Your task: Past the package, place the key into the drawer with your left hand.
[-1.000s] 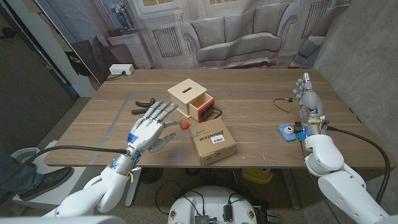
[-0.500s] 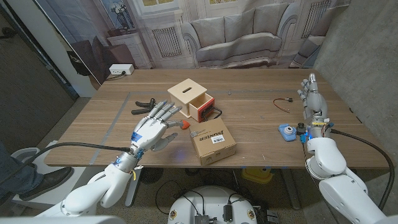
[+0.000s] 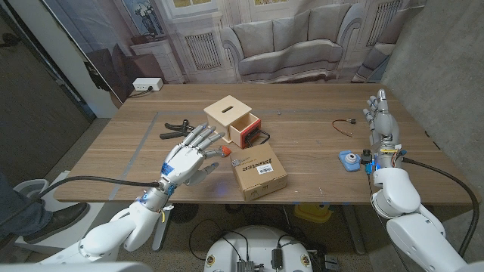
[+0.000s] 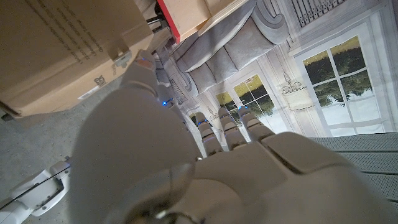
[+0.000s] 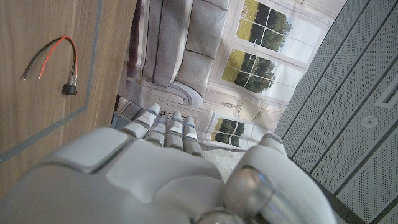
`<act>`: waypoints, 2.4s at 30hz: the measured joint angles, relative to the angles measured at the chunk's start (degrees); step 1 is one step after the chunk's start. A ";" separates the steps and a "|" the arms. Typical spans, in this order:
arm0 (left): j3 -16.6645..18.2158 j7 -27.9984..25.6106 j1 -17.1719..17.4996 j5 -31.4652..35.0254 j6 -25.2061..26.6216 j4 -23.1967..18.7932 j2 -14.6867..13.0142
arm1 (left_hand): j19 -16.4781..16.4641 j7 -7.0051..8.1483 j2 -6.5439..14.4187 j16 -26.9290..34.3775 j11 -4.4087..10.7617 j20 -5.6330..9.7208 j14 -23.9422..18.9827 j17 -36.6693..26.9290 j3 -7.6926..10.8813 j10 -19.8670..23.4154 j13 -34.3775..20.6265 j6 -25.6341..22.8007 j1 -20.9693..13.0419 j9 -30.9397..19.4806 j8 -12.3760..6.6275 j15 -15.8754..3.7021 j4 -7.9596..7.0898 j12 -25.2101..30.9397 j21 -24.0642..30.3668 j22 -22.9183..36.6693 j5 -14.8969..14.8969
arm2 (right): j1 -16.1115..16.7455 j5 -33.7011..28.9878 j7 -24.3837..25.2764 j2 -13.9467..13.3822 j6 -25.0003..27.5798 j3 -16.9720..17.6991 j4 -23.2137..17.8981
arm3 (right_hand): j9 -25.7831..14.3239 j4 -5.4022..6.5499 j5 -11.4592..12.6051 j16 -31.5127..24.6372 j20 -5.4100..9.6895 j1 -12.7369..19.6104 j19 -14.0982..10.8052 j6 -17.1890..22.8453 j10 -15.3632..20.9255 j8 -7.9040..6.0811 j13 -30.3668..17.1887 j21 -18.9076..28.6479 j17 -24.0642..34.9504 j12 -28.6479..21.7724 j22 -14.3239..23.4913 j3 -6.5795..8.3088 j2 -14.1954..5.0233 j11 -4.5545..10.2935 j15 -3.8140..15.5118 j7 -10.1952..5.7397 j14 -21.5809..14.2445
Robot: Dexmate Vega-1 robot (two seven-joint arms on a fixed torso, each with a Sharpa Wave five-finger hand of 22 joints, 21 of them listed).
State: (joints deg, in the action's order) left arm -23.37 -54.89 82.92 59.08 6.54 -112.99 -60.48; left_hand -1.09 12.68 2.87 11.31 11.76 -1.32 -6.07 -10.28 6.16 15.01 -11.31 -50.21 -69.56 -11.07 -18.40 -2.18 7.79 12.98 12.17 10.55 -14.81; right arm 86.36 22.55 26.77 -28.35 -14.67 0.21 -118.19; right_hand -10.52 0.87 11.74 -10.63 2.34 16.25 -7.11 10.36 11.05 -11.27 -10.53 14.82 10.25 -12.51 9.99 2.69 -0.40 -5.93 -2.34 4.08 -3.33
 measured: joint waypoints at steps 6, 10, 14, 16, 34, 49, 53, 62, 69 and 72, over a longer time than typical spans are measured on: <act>-1.56 -2.37 -1.61 -0.37 -1.10 1.76 0.24 | -0.55 0.01 0.31 0.00 0.21 -0.08 -0.85 0.00 0.00 0.82 0.00 -1.04 -0.31 0.00 0.00 0.24 0.00 0.00 0.18 0.00 0.21 | 0.06 -0.02 -0.03 0.20 -0.04 0.00 0.05 | 0.00 0.00 0.00 0.00 0.00 0.00 0.00 0.00 0.00 0.00 0.00 0.00 0.00 0.00 0.00 0.00 0.00 0.00 0.00 0.00 0.00; -2.56 -3.49 -2.64 -0.91 -1.82 2.85 0.62 | -0.62 0.05 0.08 0.09 -0.01 0.00 -1.26 0.00 -0.18 1.23 0.00 -1.47 -0.54 0.00 -0.23 0.03 -0.17 0.49 0.18 0.00 0.21 | 0.30 -0.02 -0.04 0.34 -0.06 0.03 0.07 | 0.00 0.00 0.00 0.00 0.00 0.00 0.00 0.00 0.20 0.00 0.00 -0.23 0.00 0.00 0.00 0.00 0.00 -0.20 0.00 0.00 0.00; -3.41 -4.33 -3.60 -1.37 -2.44 3.81 0.94 | -0.84 -0.09 0.07 0.44 0.30 -0.21 -1.94 -0.27 -0.17 1.58 0.00 -1.74 -0.53 -0.03 -0.23 0.10 -0.17 0.49 0.18 0.00 0.41 | 0.62 -0.02 -0.01 0.49 -0.08 0.11 0.07 | 0.00 0.00 0.00 0.00 -0.31 0.00 -0.30 0.00 0.20 0.00 0.00 -0.24 0.00 0.00 0.00 0.00 0.00 -0.20 0.00 0.00 0.00; -3.70 -4.59 -3.96 -1.48 -2.64 4.10 1.06 | -0.83 0.21 0.15 0.44 0.10 -0.21 -1.94 -0.27 -0.16 1.94 0.00 -2.04 -0.61 -0.26 -0.22 0.10 -0.16 0.49 0.18 0.00 0.41 | 0.76 -0.01 0.03 0.55 -0.09 0.17 0.05 | 0.00 0.00 0.00 0.00 -0.31 0.00 -0.30 0.00 0.20 0.00 0.00 -0.24 0.00 0.00 0.00 0.00 0.00 -0.21 0.00 0.00 0.00; -7.43 -5.69 -7.50 -1.91 -4.26 6.88 2.64 | -0.82 0.21 0.30 0.44 0.41 -0.21 -2.41 -0.27 -0.16 2.25 0.13 -3.28 -1.20 -0.27 -0.22 0.14 -0.15 0.49 0.18 -0.01 0.63 | 1.71 -0.36 0.50 0.90 0.36 0.71 -1.37 | 0.00 -0.24 0.00 0.00 -0.31 -0.02 -0.30 -0.01 0.20 0.00 0.00 -0.24 0.00 0.00 0.00 -0.24 -0.02 -0.20 0.22 0.00 -0.22; -10.32 -5.61 -10.16 -1.73 -4.28 8.70 4.87 | -1.02 0.21 0.53 0.44 0.41 -0.41 -2.41 -0.26 -0.29 2.24 0.12 -3.27 -1.44 -0.26 -0.22 0.14 -0.33 0.09 0.18 -0.02 0.86 | 2.87 -0.52 0.69 0.84 1.28 1.93 -2.89 | 0.00 0.00 0.00 0.00 -0.31 -0.46 -0.29 -0.01 0.19 0.00 0.00 -0.64 0.00 0.00 0.30 -0.47 -0.46 -0.20 0.21 0.01 -0.21; -11.07 -5.39 -10.63 -1.73 -4.33 9.12 5.45 | -1.02 0.21 0.68 0.44 0.41 -0.42 -2.61 -0.26 -0.15 2.24 0.12 -3.27 -1.58 -0.11 -0.22 -0.05 -0.47 0.09 0.18 -0.02 0.86 | 3.22 -0.52 0.69 0.94 1.35 2.24 -3.11 | 0.00 0.00 0.00 0.00 -0.31 -0.46 -0.29 -0.01 0.19 0.00 0.00 -0.64 0.00 0.00 0.30 -0.47 -0.46 -0.20 0.21 0.01 -0.21; -12.38 -4.95 -11.20 -2.01 -4.27 9.81 6.40 | -0.80 0.21 0.68 0.44 0.41 -0.64 -2.60 -0.25 -0.15 2.24 0.12 -3.27 -1.58 -0.11 0.29 -0.05 -0.47 -0.36 0.18 -0.02 1.30 | 3.67 -0.48 0.44 1.06 1.81 2.74 -3.45 | 0.00 0.00 0.00 0.00 -0.31 -0.46 -0.29 -0.01 0.19 0.00 0.00 -0.85 0.00 0.00 0.29 -0.47 -0.46 -0.20 0.21 0.00 -0.21; -12.98 -4.92 -11.50 -2.44 -3.78 10.23 7.13 | -0.17 0.01 0.83 0.44 0.41 -0.82 -2.78 -0.54 -0.15 2.24 0.11 -3.48 -1.73 -0.11 0.35 0.12 -0.47 -0.36 -0.17 -0.02 1.29 | 3.86 -0.20 0.28 1.18 2.15 2.94 -3.46 | 0.00 0.00 0.00 0.00 0.00 -0.45 -0.61 -0.01 0.19 0.00 0.00 -0.85 0.00 0.00 0.28 -0.47 -0.46 -0.20 -0.03 0.01 -0.44; -13.06 -4.98 -11.60 -2.80 -3.53 10.38 7.41 | -0.17 0.01 0.83 0.44 0.41 -0.82 -2.78 -0.54 -0.15 2.24 0.11 -3.48 -1.74 -0.11 0.35 0.12 -0.47 -0.36 -0.17 -0.02 1.29 | 3.94 -0.08 0.23 1.23 2.23 3.02 -3.46 | 0.00 0.00 0.00 0.00 0.00 -0.45 -0.61 -0.01 0.19 0.00 0.00 -1.11 0.00 0.00 0.28 -0.47 -0.45 -0.20 -0.02 0.01 -0.44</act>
State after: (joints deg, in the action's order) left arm -36.43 -59.88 71.33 56.28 3.00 -102.61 -53.07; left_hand -1.27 12.69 3.70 11.75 12.17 -2.14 -8.85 -10.82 6.02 17.25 -11.20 -53.68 -71.30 -11.18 -18.04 -2.07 7.32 12.62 12.00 10.53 -13.52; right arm 90.30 22.47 27.00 -27.12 -12.44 3.23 -121.65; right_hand -10.51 0.87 11.74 -10.63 2.34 15.80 -7.72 10.35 11.24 -11.27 -10.53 13.72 10.24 -12.51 10.27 2.22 -0.85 -6.13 -2.37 4.09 -3.76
